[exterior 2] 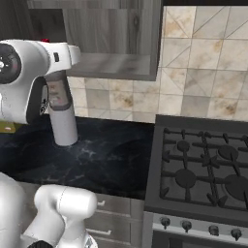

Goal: Sort all alcoholic drinks to one cabinet, and non-alcoholic drinks to the other.

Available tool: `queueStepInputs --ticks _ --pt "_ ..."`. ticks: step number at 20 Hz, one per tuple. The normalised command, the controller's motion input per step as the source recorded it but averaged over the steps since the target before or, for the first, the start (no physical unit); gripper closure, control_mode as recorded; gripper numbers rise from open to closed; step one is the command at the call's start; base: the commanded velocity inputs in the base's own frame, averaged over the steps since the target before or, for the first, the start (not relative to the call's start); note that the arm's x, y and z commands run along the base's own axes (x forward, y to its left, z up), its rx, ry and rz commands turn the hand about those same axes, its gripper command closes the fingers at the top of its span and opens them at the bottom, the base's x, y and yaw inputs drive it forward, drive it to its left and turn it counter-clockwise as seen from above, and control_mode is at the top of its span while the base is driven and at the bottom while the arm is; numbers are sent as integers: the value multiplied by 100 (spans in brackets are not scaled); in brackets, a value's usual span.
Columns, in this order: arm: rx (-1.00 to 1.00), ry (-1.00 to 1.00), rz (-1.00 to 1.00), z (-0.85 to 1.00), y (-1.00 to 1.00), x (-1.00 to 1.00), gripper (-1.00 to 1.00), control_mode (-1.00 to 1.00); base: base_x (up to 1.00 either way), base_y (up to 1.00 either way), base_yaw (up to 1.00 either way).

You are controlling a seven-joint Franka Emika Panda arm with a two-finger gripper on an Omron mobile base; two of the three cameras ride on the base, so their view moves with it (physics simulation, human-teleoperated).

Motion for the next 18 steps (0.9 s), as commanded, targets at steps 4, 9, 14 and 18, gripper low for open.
queueStepInputs --ticks 4,9,14,18 --pt "4 0 10 7 16 41 100 -100 0 0 0" --pt "6 0 6 0 25 56 100 -100 0 0 0" --pt "8 0 3 5 24 57 100 -100 0 0 0" --pt "7 0 0 0 13 49 100 -100 0 0 0"
